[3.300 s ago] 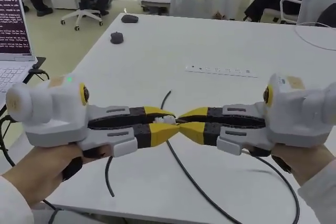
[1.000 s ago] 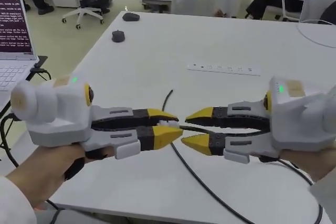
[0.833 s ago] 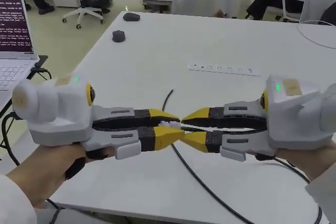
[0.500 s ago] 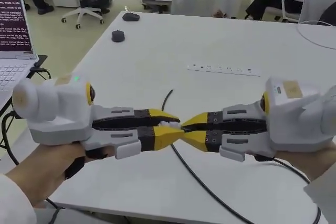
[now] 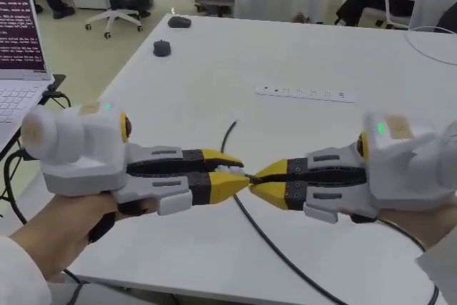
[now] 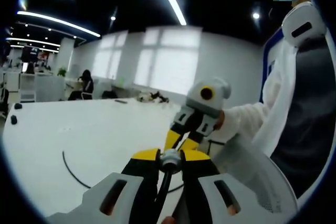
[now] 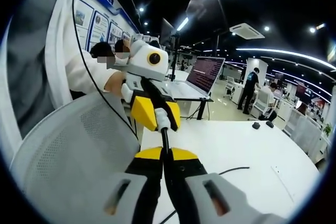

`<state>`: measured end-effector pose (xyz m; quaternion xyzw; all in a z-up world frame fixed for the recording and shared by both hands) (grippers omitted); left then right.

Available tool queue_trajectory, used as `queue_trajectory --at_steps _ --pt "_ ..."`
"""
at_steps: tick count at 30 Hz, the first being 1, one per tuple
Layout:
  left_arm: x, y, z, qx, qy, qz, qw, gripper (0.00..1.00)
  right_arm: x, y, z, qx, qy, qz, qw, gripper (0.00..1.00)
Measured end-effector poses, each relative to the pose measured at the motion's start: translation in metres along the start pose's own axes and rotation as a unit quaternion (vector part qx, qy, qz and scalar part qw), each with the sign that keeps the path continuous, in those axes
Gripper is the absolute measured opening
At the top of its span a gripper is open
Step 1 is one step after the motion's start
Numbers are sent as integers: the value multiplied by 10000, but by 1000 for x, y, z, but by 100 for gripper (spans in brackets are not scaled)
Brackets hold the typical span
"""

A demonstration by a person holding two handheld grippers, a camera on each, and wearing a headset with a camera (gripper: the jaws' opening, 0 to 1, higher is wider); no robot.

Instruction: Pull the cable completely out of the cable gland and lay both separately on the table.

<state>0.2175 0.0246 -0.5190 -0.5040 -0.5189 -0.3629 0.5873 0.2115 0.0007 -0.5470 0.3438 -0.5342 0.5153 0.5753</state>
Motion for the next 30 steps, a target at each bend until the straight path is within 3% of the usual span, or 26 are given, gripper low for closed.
queue_trajectory --at_steps 18,30 --pt "-2 3 1 64 41 15 10000 16 -39 -10 39 -418 425 -274 9978 2" --pt "-3 2 1 43 72 11 10000 16 -42 -6 42 -470 464 -335 9973 3"
Point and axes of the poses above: the centre of the closed fingertips' face, and the gripper's own axes: z roughly backward along the fingers, y roughly to its left, x roughly out of its top, the point moved 1 cm from there along z, roughly backward along the fingers, and after that the axes turned 8 degrees about -y, right-handed, at the moved point
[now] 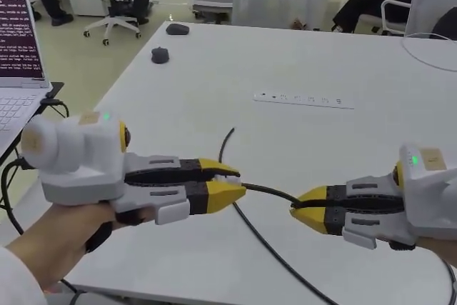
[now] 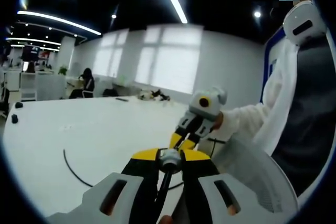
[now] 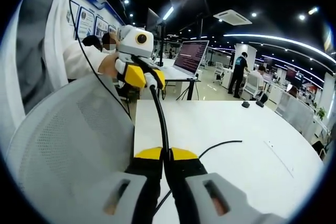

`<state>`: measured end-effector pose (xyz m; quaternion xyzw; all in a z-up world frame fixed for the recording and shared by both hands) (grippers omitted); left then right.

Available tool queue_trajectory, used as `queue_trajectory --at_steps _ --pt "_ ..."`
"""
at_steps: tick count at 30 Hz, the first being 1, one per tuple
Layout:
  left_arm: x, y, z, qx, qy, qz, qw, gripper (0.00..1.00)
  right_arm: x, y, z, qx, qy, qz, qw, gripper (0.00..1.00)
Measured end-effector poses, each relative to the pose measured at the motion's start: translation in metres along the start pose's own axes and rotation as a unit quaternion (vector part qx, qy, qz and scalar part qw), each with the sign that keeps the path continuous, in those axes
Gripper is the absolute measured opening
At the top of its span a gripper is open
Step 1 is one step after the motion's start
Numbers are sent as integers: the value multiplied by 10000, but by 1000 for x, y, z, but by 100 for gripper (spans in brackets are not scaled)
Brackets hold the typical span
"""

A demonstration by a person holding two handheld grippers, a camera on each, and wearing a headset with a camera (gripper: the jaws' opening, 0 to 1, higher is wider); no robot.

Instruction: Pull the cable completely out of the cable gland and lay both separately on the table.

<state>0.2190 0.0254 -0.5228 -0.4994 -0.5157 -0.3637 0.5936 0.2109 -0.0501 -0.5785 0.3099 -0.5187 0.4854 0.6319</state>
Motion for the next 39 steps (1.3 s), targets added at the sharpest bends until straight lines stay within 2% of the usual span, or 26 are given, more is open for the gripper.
queue_trajectory --at_steps 6,9,13,16,21,27,31,39 --pt "1 -1 0 -13 -21 7 10000 16 -2 3 -1 94 38 -26 9999 3" --pt "1 -4 -1 -75 -8 19 10000 16 -5 5 -1 210 128 33 9997 3" --pt "-1 -9 -2 -207 23 27 9998 16 -7 3 -3 194 232 95 9995 6" --pt "-1 -10 -2 -220 43 27 9997 16 5 2 -7 209 62 169 9996 11" --pt "-2 -9 -2 -218 52 58 9997 16 26 1 -16 346 -181 363 9986 12" --pt "-2 -10 -1 -221 63 71 9997 16 48 14 -27 680 -331 684 9948 13" --pt "-2 -9 -1 -215 63 82 9997 16 56 19 -30 802 -371 813 9928 12" --pt "-3 -11 -2 -251 75 96 9996 16 57 20 -36 930 -340 873 9912 9"
Point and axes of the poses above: the centre of the closed fingertips' face, and the gripper's own axes: z roughly backward along the fingers, y roughly to its left, x roughly out of its top, the point moved 1 cm from there along z, roughly backward along the fingers, and after that the axes turned 8 degrees about -y, right-handed, at the moved point
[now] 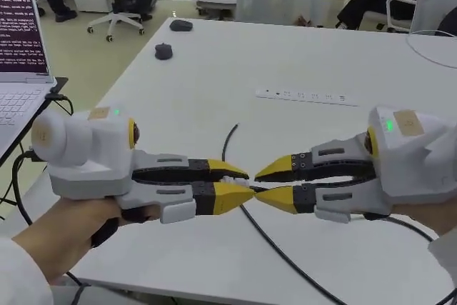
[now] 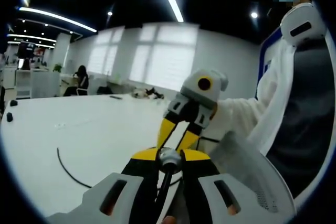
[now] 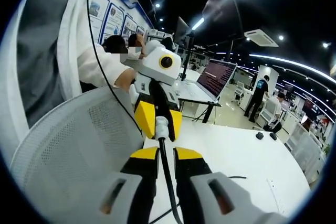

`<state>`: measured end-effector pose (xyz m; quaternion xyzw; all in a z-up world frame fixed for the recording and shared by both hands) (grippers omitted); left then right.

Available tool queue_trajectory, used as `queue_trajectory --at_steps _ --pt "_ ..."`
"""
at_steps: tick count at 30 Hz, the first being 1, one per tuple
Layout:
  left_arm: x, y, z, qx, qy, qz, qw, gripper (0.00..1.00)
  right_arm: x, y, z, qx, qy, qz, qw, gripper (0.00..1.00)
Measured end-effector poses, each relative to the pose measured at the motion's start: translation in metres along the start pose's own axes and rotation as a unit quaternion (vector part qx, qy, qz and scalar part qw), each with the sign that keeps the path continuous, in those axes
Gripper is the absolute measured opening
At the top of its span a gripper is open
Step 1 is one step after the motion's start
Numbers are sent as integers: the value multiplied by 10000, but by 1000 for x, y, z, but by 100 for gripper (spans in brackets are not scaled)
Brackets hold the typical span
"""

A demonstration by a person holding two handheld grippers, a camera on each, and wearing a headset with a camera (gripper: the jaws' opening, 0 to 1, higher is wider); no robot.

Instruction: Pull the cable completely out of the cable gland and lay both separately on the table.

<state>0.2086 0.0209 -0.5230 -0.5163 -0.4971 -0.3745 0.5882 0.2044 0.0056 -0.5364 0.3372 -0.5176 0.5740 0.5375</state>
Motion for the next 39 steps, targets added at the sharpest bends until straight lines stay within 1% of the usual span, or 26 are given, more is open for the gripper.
queue_trajectory --at_steps 4,7,15,23,31,35,39 --pt "1 1 0 22 -17 1 10000 16 -2 1 -2 85 34 11 10000 4" --pt "1 2 1 43 -15 5 10000 16 -3 1 -3 86 52 50 9999 4" --pt "-1 3 0 54 39 -4 10000 17 -7 2 -3 73 94 8 9999 3" --pt "0 5 1 100 8 -4 9999 17 -16 -1 8 -71 184 -84 9998 3" --pt "-1 3 1 66 16 1 10000 17 -26 -1 22 -214 275 -198 9992 3" --pt "-1 3 1 56 7 6 10000 17 -31 1 25 -238 369 -212 9988 3" --pt "-1 2 1 53 13 -4 10000 16 -31 1 25 -270 356 -247 9987 3"
Point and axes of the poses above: the centre of the closed fingertips' face, and the gripper's own axes: z roughly backward along the fingers, y roughly to its left, x roughly out of its top, the point moved 1 cm from there along z, roughly backward along the fingers, and after that the axes turned 8 degrees about -y, right-handed, at the moved point
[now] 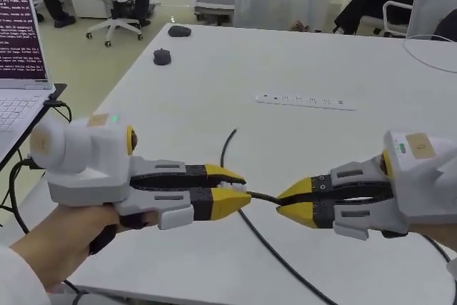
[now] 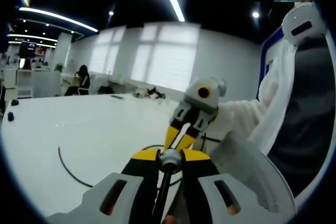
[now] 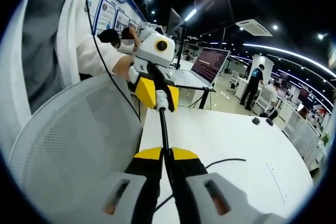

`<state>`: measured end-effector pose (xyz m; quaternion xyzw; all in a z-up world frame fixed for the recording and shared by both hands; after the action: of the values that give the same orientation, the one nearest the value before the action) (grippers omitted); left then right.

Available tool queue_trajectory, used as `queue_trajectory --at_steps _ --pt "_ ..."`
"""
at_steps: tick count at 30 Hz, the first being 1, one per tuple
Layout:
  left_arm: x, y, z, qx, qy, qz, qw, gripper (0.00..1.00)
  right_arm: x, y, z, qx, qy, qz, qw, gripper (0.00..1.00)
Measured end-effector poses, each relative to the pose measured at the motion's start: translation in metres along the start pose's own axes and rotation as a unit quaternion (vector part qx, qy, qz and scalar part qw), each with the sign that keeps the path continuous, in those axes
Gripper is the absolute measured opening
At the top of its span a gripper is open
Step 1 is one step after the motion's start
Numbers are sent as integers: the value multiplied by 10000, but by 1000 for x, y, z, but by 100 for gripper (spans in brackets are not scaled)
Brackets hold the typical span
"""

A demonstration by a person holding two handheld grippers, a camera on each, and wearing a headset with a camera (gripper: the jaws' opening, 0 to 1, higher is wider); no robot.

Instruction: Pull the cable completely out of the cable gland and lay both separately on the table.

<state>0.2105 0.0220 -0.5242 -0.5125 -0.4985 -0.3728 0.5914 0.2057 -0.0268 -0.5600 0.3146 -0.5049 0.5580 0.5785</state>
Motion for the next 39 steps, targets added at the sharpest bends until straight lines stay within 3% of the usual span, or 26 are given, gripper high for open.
queue_trajectory --at_steps 20,26,39 --pt "2 -2 0 -45 -26 -18 10000 16 1 1 -9 35 -38 -164 9999 6" --pt "4 1 1 -6 -71 0 10000 16 8 2 -19 61 -87 -71 9999 12" --pt "5 0 1 -7 -99 -1 10000 16 17 -1 -29 151 -144 131 9997 9"
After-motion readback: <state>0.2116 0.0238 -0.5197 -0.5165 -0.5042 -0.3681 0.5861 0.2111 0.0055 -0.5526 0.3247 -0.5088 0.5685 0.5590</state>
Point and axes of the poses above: the centre of the closed fingertips' face, and the gripper's own axes: z roughly backward along the fingers, y roughly to its left, x roughly out of its top, the point moved 1 cm from there along z, roughly backward along the fingers, and after that the axes turned 8 degrees about -y, right-handed, at the moved point
